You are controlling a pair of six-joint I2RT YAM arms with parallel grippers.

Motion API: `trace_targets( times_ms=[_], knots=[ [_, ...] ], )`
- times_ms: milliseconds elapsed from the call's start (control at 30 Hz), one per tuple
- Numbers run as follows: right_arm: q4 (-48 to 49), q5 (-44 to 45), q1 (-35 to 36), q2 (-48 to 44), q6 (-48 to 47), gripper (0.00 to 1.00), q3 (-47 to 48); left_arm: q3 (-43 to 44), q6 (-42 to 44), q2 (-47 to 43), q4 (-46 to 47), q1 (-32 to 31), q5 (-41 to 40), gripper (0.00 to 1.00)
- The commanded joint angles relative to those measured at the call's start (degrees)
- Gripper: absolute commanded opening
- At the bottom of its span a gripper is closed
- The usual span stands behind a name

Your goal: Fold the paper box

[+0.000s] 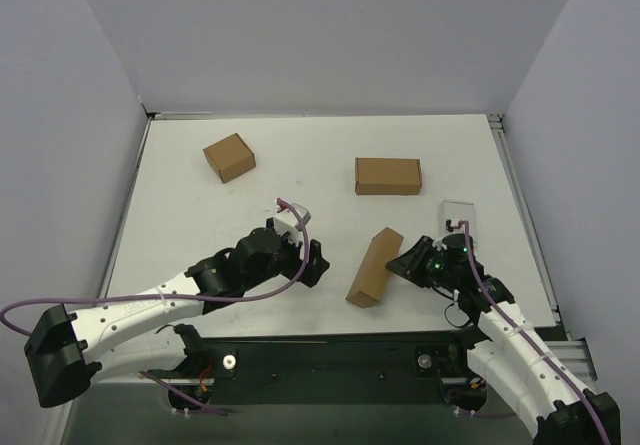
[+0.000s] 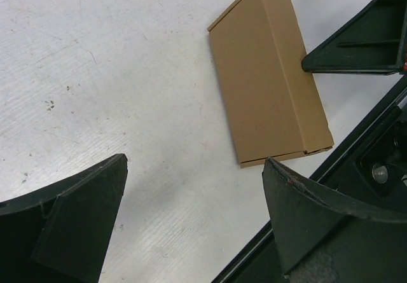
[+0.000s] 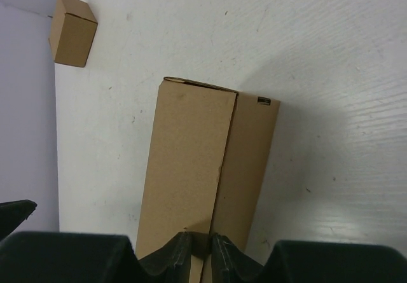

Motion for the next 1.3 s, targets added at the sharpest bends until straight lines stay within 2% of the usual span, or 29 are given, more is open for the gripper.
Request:
trace_targets(
  times_ms=[0, 100, 200, 233, 300, 333, 433, 600, 633, 767, 933, 1100, 1267],
  knots=[
    [-14.94, 7.92, -0.2, -3.84, -1.79, 0.19, -1.44, 0.41, -0.12, -0.65, 1.5, 0.28, 1.46, 0.97],
    [-21.45, 12.59, -0.2, -10.59, -1.44, 0.24, -0.65, 0.41, -0.03, -1.26, 0.89, 0.46, 1.19, 0.97],
    [-25.5, 14.8, -0.2, -17.54, -1.0, 0.37, 0.41, 0.58, 0.23, -1.61, 0.36, 0.89, 1.02, 0.97],
    [-26.9, 15.67, -0.29, -18.96, -1.09, 0.49, 0.76, 0.67, 0.24, -1.53, 0.09, 0.98, 1.02, 0.97],
    [-27.53, 15.77, -0.2, -21.42, -2.49, 0.6, 1.81, 0.94, 0.32, -1.53, -0.26, 1.42, 1.28, 0.97],
    [-27.7, 14.99, -0.11, -21.44, -3.1, 0.69, 2.08, 1.11, 0.41, -1.44, -0.35, 1.51, 1.37, 0.97],
    [-28.23, 12.88, 0.15, -17.67, -5.48, 0.77, 3.4, 1.37, 0.59, -1.61, -0.79, 2.3, 1.89, 0.97],
    [-21.84, 10.58, 4.79, -10.46, -4.87, 0.78, 2.7, 1.47, 0.15, -2.93, -2.72, 5.1, 3.73, 0.97],
    [-20.6, 11.8, 8.55, -9.32, -4.26, 0.78, 2.52, 1.03, 0.06, -3.19, -2.81, 6.16, 4.61, 0.97],
    [-13.4, 13.57, 15.08, -1.51, -1.45, 0.77, 2.35, 0.41, -0.29, -4.51, -4.91, 11.7, 8.57, 0.97],
    [-7.24, 15.94, 15.53, 8.43, -0.74, 0.62, 3.74, 1.81, 1.9, -6.8, -8.87, 19.17, 12.43, 0.97],
    [-0.12, 19.53, 15.27, 17.93, 0.4, 0.54, 5.42, 4.53, 5.67, -7.76, -13.88, 26.81, 16.83, 0.97],
    [9.71, 25.94, 14.48, 22.68, 8.65, 0.49, 4.9, 5.42, 8.67, -8.64, -15.38, 34.29, 20.78, 0.97]
  ],
)
